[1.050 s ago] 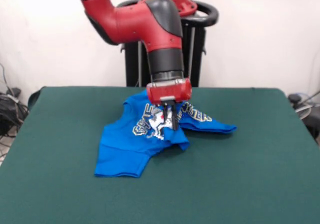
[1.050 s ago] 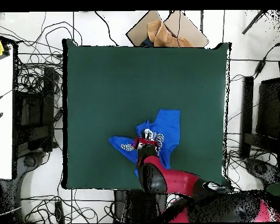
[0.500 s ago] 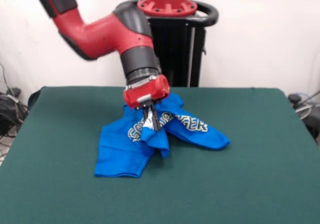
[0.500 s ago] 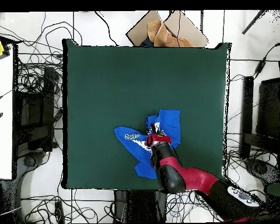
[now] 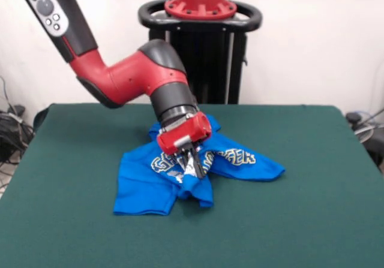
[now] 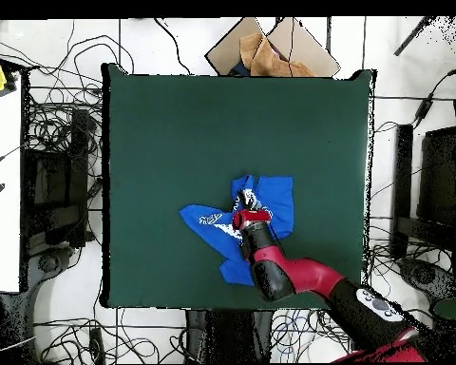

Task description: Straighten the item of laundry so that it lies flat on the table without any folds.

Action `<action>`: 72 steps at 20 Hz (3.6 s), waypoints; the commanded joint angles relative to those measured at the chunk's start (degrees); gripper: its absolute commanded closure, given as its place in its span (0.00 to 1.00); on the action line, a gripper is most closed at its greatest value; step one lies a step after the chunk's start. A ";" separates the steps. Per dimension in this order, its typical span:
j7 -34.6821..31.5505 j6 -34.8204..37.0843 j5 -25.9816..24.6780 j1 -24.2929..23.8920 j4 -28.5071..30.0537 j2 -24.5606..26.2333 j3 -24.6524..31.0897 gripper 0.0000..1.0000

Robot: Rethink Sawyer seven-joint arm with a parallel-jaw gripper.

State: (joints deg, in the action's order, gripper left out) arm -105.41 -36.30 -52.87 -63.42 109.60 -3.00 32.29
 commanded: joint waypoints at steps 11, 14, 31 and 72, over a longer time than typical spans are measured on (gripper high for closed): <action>-16.03 5.22 -0.47 1.17 -3.27 -1.98 10.95 1.00; -20.09 8.25 -6.00 -3.84 -1.67 -0.85 13.28 1.00; -21.76 -3.90 -18.09 -2.39 -17.08 10.88 -0.54 0.00; -18.23 4.85 39.08 51.16 -6.07 -17.81 -39.74 0.00</action>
State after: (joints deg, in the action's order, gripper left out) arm -123.67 -38.42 -20.00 -16.39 108.03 -20.97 -3.13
